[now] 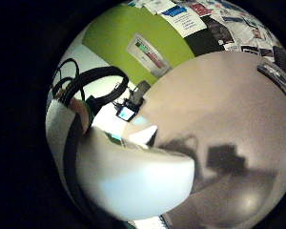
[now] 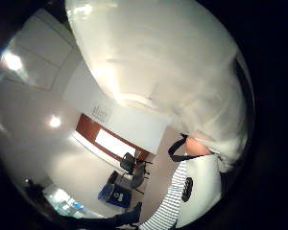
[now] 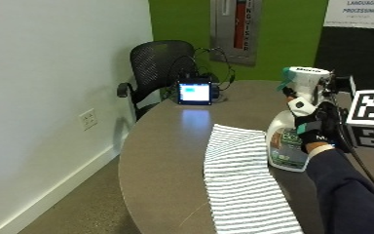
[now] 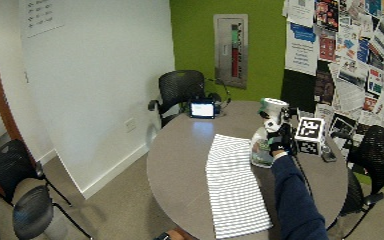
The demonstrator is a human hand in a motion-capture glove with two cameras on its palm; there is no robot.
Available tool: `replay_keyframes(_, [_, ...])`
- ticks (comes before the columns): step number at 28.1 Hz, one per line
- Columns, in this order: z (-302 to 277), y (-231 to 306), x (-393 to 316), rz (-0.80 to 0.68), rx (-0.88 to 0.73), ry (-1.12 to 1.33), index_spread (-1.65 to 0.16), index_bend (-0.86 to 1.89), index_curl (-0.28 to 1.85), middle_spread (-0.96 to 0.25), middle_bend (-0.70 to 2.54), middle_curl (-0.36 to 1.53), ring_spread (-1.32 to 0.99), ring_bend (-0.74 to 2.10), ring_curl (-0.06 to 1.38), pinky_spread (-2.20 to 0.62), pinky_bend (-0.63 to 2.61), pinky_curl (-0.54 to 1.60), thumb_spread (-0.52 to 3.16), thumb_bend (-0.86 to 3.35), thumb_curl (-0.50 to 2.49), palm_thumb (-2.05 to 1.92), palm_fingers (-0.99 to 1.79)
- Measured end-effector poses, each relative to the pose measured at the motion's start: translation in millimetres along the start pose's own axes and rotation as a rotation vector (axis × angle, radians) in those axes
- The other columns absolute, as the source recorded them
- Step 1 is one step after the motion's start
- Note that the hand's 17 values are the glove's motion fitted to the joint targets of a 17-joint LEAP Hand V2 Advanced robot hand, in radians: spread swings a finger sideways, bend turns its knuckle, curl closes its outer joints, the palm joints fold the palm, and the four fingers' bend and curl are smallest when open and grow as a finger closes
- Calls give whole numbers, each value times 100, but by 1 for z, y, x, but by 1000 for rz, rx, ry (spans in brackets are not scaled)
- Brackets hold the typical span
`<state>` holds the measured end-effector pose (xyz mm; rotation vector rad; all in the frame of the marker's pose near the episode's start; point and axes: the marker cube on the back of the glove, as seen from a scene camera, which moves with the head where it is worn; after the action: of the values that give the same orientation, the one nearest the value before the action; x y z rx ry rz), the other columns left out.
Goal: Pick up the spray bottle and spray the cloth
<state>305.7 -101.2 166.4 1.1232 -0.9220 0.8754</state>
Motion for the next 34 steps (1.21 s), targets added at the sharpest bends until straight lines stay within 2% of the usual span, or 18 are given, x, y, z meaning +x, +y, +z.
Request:
replay_keyframes(5, [4, 2, -6, -13, -33, -1, -27, 22, 31, -20, 57, 45, -26, 66, 41, -30, 54, 36, 79, -1, 52, 98, 131])
replay_keyframes(18, [4, -5, -6, -48, 9, 51, -28, 21, 39, -22, 58, 48, -26, 65, 43, -33, 52, 38, 57, -3, 58, 102, 136])
replay_keyframes(23, [4, -2, -10, -76, -52, 70, -28, 21, 42, -22, 58, 48, -27, 65, 43, -34, 50, 38, 52, -3, 60, 102, 136])
replay_keyframes(29, [-3, 21, -34, -247, -152, 217, -28, 19, 44, -22, 59, 49, -27, 65, 44, -35, 49, 38, 48, -3, 62, 102, 136])
replay_keyframes(34, [-6, 29, -44, -289, -205, 176, -29, 19, 46, -22, 59, 50, -27, 65, 44, -35, 48, 38, 45, -3, 63, 102, 136])
